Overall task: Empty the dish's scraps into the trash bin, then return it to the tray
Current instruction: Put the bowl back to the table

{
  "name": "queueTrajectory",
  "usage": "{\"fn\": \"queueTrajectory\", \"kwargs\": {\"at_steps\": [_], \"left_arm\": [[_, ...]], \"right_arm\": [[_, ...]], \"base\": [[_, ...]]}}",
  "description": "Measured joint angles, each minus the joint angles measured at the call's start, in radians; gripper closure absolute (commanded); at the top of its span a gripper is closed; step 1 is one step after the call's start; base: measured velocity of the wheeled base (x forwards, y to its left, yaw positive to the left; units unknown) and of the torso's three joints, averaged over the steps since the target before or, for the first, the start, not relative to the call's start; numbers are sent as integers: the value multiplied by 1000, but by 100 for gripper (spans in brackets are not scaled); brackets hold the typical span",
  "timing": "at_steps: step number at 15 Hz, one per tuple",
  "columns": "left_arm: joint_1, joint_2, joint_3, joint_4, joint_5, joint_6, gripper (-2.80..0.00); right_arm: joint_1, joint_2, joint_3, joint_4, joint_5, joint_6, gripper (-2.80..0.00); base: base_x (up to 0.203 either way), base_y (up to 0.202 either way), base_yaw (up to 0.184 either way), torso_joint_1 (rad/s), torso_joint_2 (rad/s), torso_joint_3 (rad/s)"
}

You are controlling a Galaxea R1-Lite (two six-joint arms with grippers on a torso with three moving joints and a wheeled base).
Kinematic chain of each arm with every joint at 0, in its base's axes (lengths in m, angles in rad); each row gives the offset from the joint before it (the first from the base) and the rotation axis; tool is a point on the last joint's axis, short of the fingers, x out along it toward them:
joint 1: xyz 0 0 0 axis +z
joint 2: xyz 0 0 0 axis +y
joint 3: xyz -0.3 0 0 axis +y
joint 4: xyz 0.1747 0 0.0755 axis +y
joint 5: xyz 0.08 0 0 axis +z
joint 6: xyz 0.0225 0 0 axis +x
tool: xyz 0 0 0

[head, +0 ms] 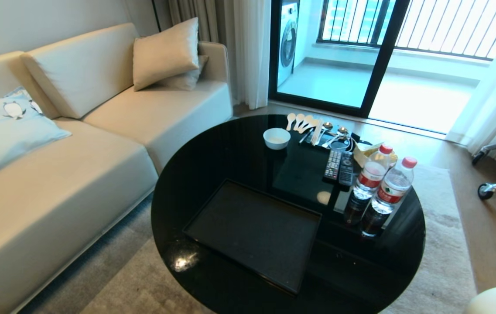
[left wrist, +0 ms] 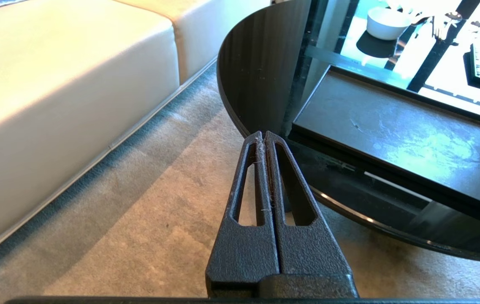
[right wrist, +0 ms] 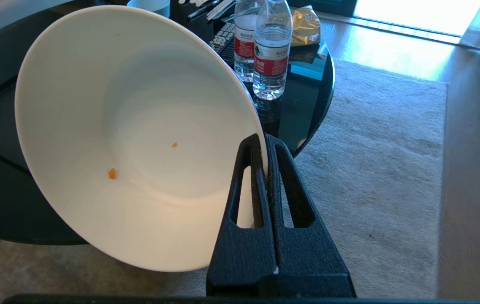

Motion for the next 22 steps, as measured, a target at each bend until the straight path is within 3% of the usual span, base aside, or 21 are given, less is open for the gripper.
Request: {"fn": "queueTrajectory", "kwargs": {"at_steps": [10,13,17,22], "left_arm": [[0,0,0,0,0,0,0],[0,0,0,0,0,0,0],[0,0,0,0,0,0,0],[0,0,0,0,0,0,0]], "right_arm": [[2,3,-6,30,2,-26,0],[3,34,-57,56,87,-112,0],[2,221,-186,82,246,-172,0],[3,623,-358,78,290,-241,0]], "base": [[0,0,0,0,0,0],[0,0,0,0,0,0],[0,0,0,0,0,0],[0,0,0,0,0,0]]}}
